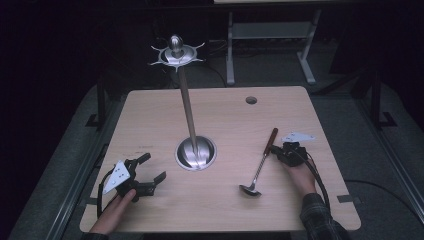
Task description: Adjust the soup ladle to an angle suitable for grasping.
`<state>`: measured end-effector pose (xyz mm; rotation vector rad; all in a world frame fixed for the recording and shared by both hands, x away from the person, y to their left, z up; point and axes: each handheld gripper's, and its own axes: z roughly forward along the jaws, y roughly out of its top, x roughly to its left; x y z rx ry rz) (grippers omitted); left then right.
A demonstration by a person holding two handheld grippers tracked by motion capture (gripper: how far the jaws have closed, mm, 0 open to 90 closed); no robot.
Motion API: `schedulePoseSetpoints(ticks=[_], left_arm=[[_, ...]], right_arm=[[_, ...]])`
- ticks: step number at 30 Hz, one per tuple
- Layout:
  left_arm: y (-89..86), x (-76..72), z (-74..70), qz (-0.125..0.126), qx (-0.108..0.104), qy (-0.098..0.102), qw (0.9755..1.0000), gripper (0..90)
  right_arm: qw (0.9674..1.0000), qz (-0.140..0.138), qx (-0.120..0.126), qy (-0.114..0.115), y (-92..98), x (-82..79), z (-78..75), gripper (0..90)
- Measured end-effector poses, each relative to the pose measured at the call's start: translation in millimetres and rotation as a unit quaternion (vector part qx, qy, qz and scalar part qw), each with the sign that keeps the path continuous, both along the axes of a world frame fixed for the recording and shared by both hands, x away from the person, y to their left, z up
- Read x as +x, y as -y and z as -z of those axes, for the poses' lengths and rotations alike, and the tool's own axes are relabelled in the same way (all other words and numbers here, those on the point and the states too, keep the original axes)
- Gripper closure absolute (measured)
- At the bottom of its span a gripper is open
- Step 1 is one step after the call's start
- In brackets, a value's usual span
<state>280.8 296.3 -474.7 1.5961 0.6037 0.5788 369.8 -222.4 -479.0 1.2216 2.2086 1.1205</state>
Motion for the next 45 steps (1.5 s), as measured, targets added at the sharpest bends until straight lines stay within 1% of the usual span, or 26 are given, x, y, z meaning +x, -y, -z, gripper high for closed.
schedulePoseSetpoints(ticks=[4,5,7,13,19,28,29,32,35,36,37,38,40,41,43,44,45], left_arm=[[0.1,-0.1,0.0,0.0,0.001,0.0,1.0,9.7],[0.1,-0.1,0.0,0.0,0.001,0.0,1.0,9.7],[0.1,-0.1,0.0,0.0,0.0,0.0,1.0,9.7],[0.1,-0.1,0.0,0.0,0.001,0.0,1.0,9.7],[0.2,-0.1,0.0,0.0,0.001,0.0,1.0,9.7],[0.2,-0.1,0.0,0.0,0.001,0.0,1.0,9.7],[0.1,-0.1,0.0,0.0,0.001,0.0,1.0,9.7],[0.1,-0.2,-0.1,0.0,0.002,0.001,1.0,9.7],[0.2,-0.1,0.0,0.0,0.001,0.0,1.0,9.7],[-0.2,0.0,-0.1,0.001,0.003,0.001,1.0,9.7],[-0.5,0.0,-0.1,0.001,0.004,0.0,1.0,9.7],[-0.5,0.1,-0.1,0.001,0.003,0.001,1.0,9.7],[-0.5,0.0,-0.1,0.001,0.004,0.001,1.0,9.7],[-0.4,0.0,-0.1,0.001,0.004,0.001,1.0,9.7],[-0.3,-0.1,-0.2,0.001,0.006,0.001,1.0,9.7],[-0.4,0.0,-0.2,0.002,0.007,0.002,1.0,9.7],[-0.2,0.0,-0.2,0.001,0.007,0.002,1.0,9.7]], right_arm=[[0.9999,-0.014,-0.003,0.004,-7.3,1.0,0.2,89.8],[0.9999,-0.015,-0.001,0.0,-9.1,0.6,0.0,89.8],[0.9998,-0.021,-0.002,0.003,-12.3,0.8,0.1,89.8],[0.9994,-0.034,0.0,0.003,-20.0,0.1,0.0,89.8],[0.9992,-0.041,0.001,0.002,-24.6,-0.3,-0.2,89.8],[0.9979,-0.065,0.001,0.004,-36.8,-0.5,-0.3,89.8],[0.9978,-0.067,0.004,0.004,-38.7,-1.0,-0.2,89.8],[0.9976,-0.07,0.002,0.003,-40.9,-1.4,-0.2,89.8],[0.9979,-0.065,0.007,-0.003,-38.6,-2.4,-3.4,89.8],[0.9978,-0.066,0.005,-0.006,-38.1,-3.2,-6.4,89.8],[0.9968,-0.078,0.006,-0.019,-38.0,-6.2,-14.1,89.4],[0.9968,-0.078,0.006,-0.019,-38.0,-6.2,-14.1,89.4],[0.9951,-0.091,-0.002,-0.037,-40.3,-11.2,-21.0,88.5],[0.994,-0.097,-0.003,-0.05,-42.0,-14.3,-23.4,88.2],[0.9919,-0.11,-0.01,-0.062,-45.2,-20.4,-27.2,88.2],[0.9903,-0.119,-0.018,-0.069,-47.1,-23.5,-29.1,88.5],[0.9894,-0.12,-0.018,-0.08,-48.8,-25.6,-30.5,89.1]])
